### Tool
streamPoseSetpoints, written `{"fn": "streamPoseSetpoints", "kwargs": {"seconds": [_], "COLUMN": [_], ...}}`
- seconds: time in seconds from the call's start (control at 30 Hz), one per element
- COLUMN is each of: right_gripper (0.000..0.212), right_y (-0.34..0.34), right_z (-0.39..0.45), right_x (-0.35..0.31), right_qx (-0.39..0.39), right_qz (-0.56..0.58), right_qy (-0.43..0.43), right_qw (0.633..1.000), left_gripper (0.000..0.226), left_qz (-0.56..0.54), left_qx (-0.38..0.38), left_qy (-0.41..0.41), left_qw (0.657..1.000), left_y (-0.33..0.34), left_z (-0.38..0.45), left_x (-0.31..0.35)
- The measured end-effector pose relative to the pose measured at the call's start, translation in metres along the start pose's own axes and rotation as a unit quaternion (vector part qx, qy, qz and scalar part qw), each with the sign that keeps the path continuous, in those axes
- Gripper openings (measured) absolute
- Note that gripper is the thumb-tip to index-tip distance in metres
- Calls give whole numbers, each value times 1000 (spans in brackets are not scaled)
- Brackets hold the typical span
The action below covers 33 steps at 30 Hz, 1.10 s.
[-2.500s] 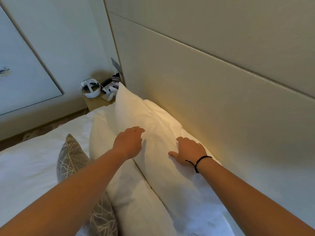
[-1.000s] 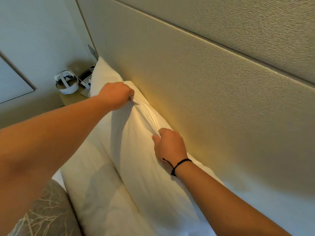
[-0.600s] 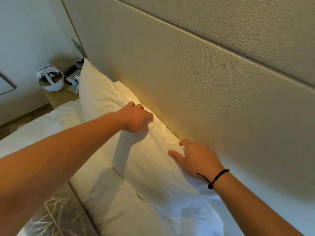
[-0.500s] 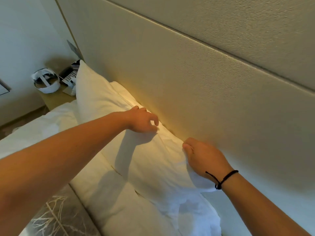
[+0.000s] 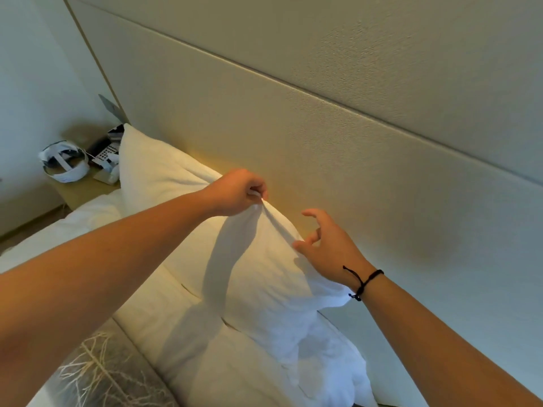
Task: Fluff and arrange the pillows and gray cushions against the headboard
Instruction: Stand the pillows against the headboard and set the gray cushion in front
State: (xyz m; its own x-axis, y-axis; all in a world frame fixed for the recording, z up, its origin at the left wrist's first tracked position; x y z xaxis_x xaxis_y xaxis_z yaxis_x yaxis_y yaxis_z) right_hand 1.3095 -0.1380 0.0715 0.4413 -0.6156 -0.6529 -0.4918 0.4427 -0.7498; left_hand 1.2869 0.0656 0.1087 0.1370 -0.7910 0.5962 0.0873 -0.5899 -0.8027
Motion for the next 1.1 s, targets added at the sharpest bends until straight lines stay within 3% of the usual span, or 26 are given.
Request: {"fn": "streamPoseSetpoints", "kwargs": {"seconds": [0.1,0.2,0.37,0.5,0.57,0.63,0.73,0.83,0.93,1.1], "right_gripper": [37,31,12,17,24,31,50,61,58,31], "right_y": [-13,-26,6,32,57,100,183,236,265,284], "right_z": [-4,-11,-18,-35,-54,-66,-76,-85,-93,-89], "right_x": [-3,-14,-3,-21,-43,-51,-31,-12,-1,-16], "right_qx": [56,162,89,90,98,30,-165,-254,-289,-246], "right_qz": [-1,-129,-335,-329,-273,-223,-222,-251,-251,-248], "right_qy": [-3,-65,-15,-54,-134,-161,-85,-32,5,-27], "right_qw": [998,976,938,939,948,961,957,933,924,937], "left_gripper": [13,16,29,11,13,23,42,47,42,43], "left_qz": [-21,-6,47,122,149,193,274,320,336,404], "left_qx": [55,119,152,168,111,9,-162,-252,-319,-350], "left_qy": [20,44,5,-50,-109,-173,-216,-191,-207,-170], "left_qw": [998,992,987,977,976,966,923,893,862,828], "left_y": [2,8,27,14,19,35,71,96,101,92], "left_z": [-1,2,-11,-65,-98,-131,-171,-183,-187,-195], "left_x": [5,7,-20,-81,-123,-165,-206,-220,-232,-251]}}
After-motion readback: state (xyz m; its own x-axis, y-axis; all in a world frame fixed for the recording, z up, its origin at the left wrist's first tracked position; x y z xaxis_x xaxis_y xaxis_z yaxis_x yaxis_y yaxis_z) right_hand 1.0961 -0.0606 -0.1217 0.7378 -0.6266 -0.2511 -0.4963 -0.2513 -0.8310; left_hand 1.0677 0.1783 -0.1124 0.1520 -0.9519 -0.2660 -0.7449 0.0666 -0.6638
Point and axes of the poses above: each hand's wrist, its own z-axis towards the middle knuckle, its own y-axis out of the palm, x = y × z, the point moved 8 cm from there along z, towards the middle knuckle, and after that the axes turned 8 degrees about -z, right-handed, at the moved point
